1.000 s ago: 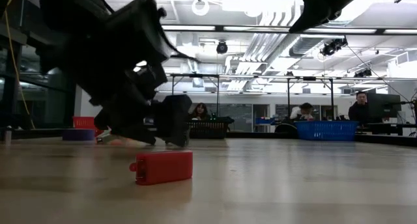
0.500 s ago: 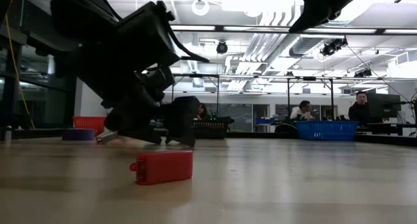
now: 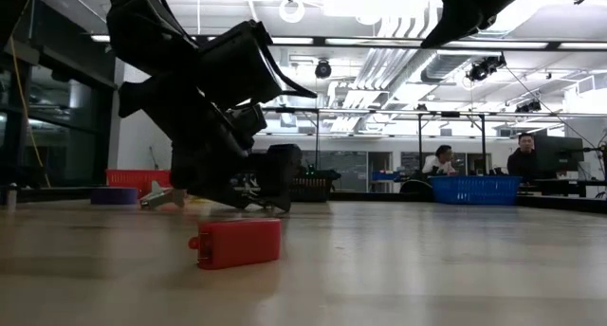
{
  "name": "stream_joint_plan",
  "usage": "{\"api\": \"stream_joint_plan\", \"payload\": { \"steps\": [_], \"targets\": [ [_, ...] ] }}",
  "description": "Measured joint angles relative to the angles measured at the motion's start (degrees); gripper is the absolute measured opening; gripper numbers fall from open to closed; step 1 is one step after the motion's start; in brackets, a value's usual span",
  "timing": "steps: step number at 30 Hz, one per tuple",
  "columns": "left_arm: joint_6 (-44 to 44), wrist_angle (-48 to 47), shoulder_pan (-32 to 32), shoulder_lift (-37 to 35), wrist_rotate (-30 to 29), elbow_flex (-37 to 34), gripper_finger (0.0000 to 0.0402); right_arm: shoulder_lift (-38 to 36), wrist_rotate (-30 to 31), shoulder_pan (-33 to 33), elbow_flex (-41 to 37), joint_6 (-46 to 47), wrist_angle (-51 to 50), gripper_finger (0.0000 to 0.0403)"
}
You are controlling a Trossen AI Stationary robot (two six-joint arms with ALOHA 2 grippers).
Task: Pick and place Stapler, Stapler remover, tape
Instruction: Put the black staple remover into the blue bin
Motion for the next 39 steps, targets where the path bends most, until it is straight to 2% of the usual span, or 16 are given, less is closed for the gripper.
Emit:
{"api": "stream_joint_plan", "payload": {
  "steps": [3,6,24,27,34,39],
  "targets": [
    [0.1,0.0,0.0,0.0,0.3,0.0,0.0391,0.0,-1.0,0.0,0.0,0.0,0.0,0.0209],
    [0.3,-0.2,0.1,-0.1,1.6,0.0,0.0369,0.0,-1.5,0.0,0.0,0.0,-0.1,0.0209],
    [0.5,1.6,0.1,0.0,1.7,-0.1,0.0127,0.0,-2.5,0.0,0.0,0.0,-2.1,0.0209],
    [0.6,1.6,0.1,-0.4,2.0,-0.1,0.0098,0.0,-5.7,0.0,0.0,0.0,-3.1,0.0209],
    [4.7,2.4,0.1,-2.3,2.3,-0.2,0.0098,0.2,-19.8,0.0,-0.2,0.0,-3.9,0.0209],
    [15.9,7.2,0.1,-4.2,4.0,-0.5,0.0098,0.2,-29.1,0.0,-0.2,-1.0,-3.8,0.0209]
  ]
}}
